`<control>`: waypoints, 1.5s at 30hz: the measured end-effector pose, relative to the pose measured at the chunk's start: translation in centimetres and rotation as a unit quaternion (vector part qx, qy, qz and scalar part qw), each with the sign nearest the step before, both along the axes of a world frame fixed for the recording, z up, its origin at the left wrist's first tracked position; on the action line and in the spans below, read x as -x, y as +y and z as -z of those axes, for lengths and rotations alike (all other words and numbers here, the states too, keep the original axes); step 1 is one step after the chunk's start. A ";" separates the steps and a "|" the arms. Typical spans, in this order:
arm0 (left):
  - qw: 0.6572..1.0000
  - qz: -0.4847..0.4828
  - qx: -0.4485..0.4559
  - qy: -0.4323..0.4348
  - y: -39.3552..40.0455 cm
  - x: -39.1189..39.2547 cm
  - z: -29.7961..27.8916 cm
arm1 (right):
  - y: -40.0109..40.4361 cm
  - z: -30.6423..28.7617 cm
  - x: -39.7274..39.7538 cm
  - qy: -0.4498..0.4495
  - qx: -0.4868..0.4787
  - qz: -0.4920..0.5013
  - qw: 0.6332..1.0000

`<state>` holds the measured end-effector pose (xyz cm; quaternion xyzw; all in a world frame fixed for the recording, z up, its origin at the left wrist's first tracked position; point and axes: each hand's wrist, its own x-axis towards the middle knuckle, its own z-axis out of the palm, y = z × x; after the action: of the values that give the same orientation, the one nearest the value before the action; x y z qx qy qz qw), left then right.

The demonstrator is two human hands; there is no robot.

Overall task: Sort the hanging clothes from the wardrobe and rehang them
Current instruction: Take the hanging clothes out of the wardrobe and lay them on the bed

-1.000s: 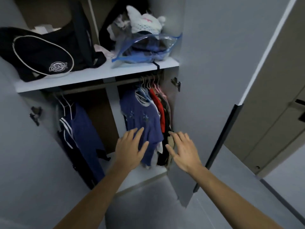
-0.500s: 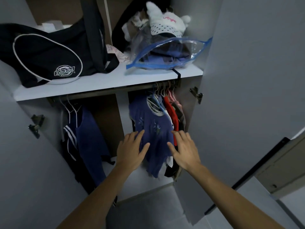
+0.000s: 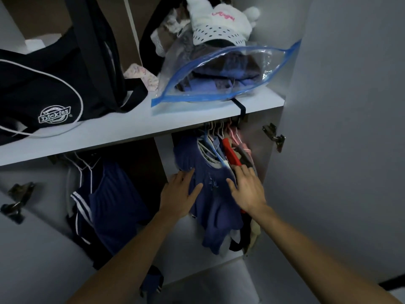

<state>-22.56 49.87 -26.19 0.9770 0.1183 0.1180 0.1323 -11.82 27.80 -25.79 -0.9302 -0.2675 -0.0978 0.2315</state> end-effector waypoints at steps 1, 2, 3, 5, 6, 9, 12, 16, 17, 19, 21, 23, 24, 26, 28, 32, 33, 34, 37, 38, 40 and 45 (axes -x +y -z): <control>1.000 0.003 0.002 0.004 0.5 -1.2 0.4 | 0.5 0.1 -1.0 -0.002 0.011 0.004 1.000; 1.000 0.005 0.002 0.008 1.0 -2.5 0.6 | 0.9 0.2 -1.8 -0.003 0.021 0.007 1.000; 1.000 0.007 0.003 0.015 1.5 -3.8 1.0 | 1.4 0.4 -2.5 -0.007 0.029 0.009 1.000; 1.000 0.018 0.000 0.020 2.3 -6.6 1.4 | 2.7 0.8 -3.6 -0.021 0.042 0.012 0.999; 1.000 0.025 -0.002 0.017 2.6 -7.8 1.4 | 3.2 1.1 -4.0 -0.026 0.048 0.011 0.998; 0.999 0.047 -0.001 0.004 3.9 -11.6 1.8 | 5.2 2.3 -5.2 -0.035 0.077 0.009 0.996; 0.999 0.051 0.010 0.005 5.0 -15.1 1.9 | 6.3 3.4 -6.7 -0.052 0.104 0.028 0.993; 0.997 0.069 0.031 -0.007 6.2 -18.5 2.3 | 5.9 3.8 -8.5 -0.069 0.116 0.055 0.989; 0.997 0.070 0.036 -0.008 6.5 -19.1 2.5 | 5.6 3.8 -9.0 -0.071 0.118 0.059 0.989; 0.996 0.073 0.044 -0.009 7.0 -20.0 3.1 | 5.0 3.7 -9.8 -0.069 0.112 0.070 0.989; 0.996 0.076 0.043 -0.011 7.5 -20.7 3.7 | 4.5 3.7 -10.4 -0.072 0.093 0.078 0.990; 0.997 0.069 0.038 -0.018 8.1 -21.3 4.2 | 4.1 3.5 -10.9 -0.068 0.075 0.092 0.991; 0.997 0.062 0.033 -0.021 8.5 -21.5 4.4 | 4.0 3.3 -11.0 -0.061 0.072 0.102 0.990; 0.999 0.037 0.027 -0.027 9.2 -21.7 5.0 | 3.7 2.8 -11.1 -0.041 0.076 0.122 0.989; 0.999 0.010 0.024 -0.032 10.2 -21.4 5.6 | 3.7 2.6 -11.2 -0.027 0.070 0.133 0.988; 0.998 0.013 -0.010 -0.068 11.9 -20.4 6.3 | 3.7 2.7 -11.2 -0.011 0.046 0.125 0.991; 0.997 0.014 -0.007 -0.074 12.2 -20.1 6.4 | 3.7 2.7 -11.2 -0.008 0.038 0.122 0.992; 0.997 0.015 0.001 -0.076 12.5 -19.8 6.5 | 3.6 2.8 -11.2 -0.008 0.029 0.119 0.992; 0.998 0.021 0.022 -0.064 13.5 -19.0 6.9 | 3.4 3.3 -11.2 -0.016 0.002 0.111 0.994; 0.998 0.021 0.019 -0.063 13.8 -18.9 7.0 | 3.3 3.4 -11.4 -0.020 0.001 0.112 0.994; 0.997 0.016 0.008 -0.072 14.1 -18.6 6.5 | 3.1 3.2 -11.6 -0.027 0.007 0.120 0.992; 0.990 -0.008 -0.003 -0.143 14.4 -17.4 4.6 | 3.4 1.5 -11.5 -0.052 -0.010 0.130 0.990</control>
<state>-5.11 64.28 -30.80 0.9496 0.1057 0.2578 0.1439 -0.30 31.22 -27.33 -0.9484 -0.1551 -0.1781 0.2116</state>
